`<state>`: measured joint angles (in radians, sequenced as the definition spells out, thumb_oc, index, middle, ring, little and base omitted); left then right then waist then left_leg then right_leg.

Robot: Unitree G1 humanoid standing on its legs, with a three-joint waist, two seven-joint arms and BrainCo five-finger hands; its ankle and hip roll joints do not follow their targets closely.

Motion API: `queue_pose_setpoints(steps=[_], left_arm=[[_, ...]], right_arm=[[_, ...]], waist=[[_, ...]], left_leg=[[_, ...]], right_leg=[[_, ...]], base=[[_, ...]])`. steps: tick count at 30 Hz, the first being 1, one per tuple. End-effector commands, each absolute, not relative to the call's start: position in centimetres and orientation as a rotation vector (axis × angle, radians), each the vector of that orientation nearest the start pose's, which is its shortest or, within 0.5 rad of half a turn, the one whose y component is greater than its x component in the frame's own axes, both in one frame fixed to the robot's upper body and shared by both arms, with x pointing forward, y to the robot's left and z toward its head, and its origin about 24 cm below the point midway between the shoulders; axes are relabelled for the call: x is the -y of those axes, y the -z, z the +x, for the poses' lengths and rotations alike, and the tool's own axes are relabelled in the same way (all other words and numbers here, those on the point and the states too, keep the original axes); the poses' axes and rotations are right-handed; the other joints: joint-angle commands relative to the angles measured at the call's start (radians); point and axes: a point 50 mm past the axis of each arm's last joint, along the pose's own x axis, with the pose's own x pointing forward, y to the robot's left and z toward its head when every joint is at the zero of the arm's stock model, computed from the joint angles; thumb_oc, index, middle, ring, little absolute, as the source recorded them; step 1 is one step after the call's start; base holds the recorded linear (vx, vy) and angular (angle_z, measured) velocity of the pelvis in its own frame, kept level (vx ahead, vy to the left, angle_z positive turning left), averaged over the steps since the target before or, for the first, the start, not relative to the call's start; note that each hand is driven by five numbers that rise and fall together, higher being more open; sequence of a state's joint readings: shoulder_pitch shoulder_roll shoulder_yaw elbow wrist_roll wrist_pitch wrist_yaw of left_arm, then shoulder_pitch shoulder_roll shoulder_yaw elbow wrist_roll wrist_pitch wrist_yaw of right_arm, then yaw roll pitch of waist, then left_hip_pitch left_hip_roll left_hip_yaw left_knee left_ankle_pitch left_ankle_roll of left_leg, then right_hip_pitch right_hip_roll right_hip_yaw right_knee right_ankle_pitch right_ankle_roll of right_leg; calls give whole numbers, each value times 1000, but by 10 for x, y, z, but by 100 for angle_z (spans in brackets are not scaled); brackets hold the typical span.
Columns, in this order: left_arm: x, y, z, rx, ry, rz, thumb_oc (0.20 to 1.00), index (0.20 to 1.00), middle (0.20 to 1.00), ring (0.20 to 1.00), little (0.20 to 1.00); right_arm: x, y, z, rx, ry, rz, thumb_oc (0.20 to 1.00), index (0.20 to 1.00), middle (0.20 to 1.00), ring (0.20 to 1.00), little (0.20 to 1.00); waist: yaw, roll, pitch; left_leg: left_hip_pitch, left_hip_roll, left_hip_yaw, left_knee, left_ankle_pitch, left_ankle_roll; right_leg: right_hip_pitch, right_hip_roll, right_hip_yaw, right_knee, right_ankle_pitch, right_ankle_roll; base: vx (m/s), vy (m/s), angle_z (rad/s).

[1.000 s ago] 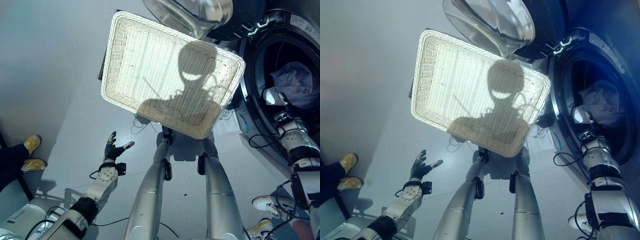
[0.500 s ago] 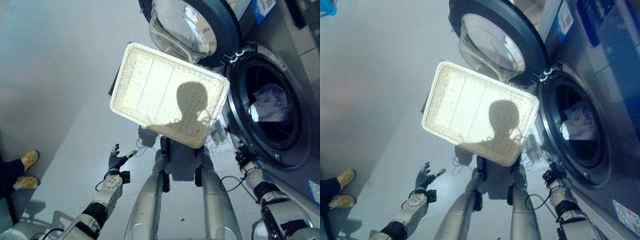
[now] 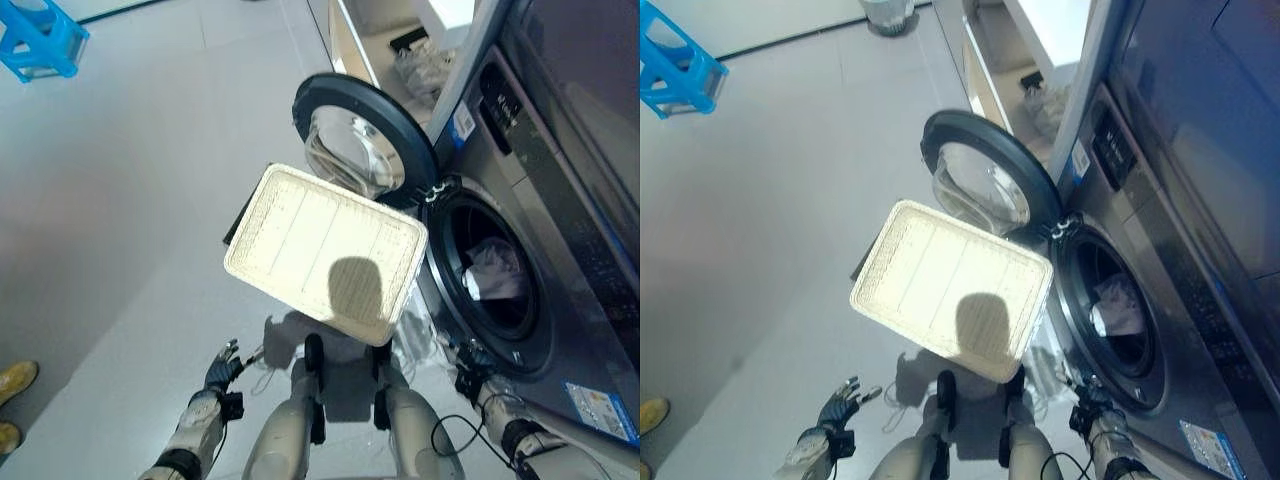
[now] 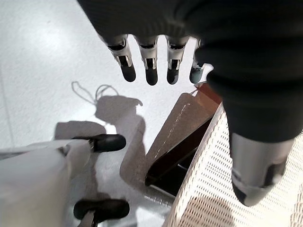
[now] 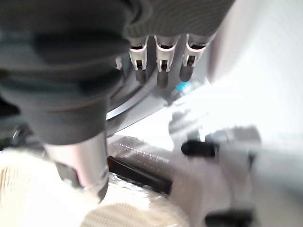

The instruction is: Put the clothes into the washing machine.

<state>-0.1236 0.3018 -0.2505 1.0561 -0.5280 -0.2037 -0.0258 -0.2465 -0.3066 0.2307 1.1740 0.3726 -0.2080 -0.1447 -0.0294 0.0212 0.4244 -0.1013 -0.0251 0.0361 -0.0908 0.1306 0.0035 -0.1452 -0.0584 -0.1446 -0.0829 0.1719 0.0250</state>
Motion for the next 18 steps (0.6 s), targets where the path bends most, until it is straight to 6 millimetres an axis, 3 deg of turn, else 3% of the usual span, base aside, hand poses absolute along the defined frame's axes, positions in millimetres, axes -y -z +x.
queue_pose_setpoints(steps=[1, 7, 9, 13, 18], left_arm=[[-231, 119, 184, -754, -67, -77, 1000, 1000, 1000, 1000, 1000], [-230, 127, 170, -808, -35, -56, 1000, 1000, 1000, 1000, 1000], [-226, 138, 152, -897, -20, -42, 1000, 1000, 1000, 1000, 1000], [-221, 149, 131, -991, -35, -69, 1000, 1000, 1000, 1000, 1000], [-216, 152, 125, -1017, 7, -63, 1000, 1000, 1000, 1000, 1000]], right_arm=[[241, 94, 217, -575, 136, -372, 1000, 1000, 1000, 1000, 1000], [225, 123, 182, -787, -65, -252, 1000, 1000, 1000, 1000, 1000], [218, 135, 164, -888, -145, -262, 1000, 1000, 1000, 1000, 1000], [208, 143, 154, -964, -195, -266, 1000, 1000, 1000, 1000, 1000], [200, 147, 149, -997, -225, -261, 1000, 1000, 1000, 1000, 1000]], waist=[[27, -5, -75], [25, -22, -150], [34, -31, -202], [43, -44, -249], [42, -46, -278]], left_leg=[[-8, -22, 37, 76, -90, -28], [51, -21, 39, 98, -121, -23], [93, -29, 27, 105, -138, -22], [142, -31, 28, 82, -144, -24], [179, -21, 42, 52, -144, -24]], right_leg=[[18, 29, -6, 124, -135, 44], [96, 34, -9, 116, -162, 31], [155, 39, -13, 85, -162, 27], [205, 48, -18, 35, -151, 29], [233, 56, -17, 30, -160, 27]], base=[[112, -42, 18], [103, -54, 9], [133, -59, 30], [86, -28, 3], [55, -8, 0]])
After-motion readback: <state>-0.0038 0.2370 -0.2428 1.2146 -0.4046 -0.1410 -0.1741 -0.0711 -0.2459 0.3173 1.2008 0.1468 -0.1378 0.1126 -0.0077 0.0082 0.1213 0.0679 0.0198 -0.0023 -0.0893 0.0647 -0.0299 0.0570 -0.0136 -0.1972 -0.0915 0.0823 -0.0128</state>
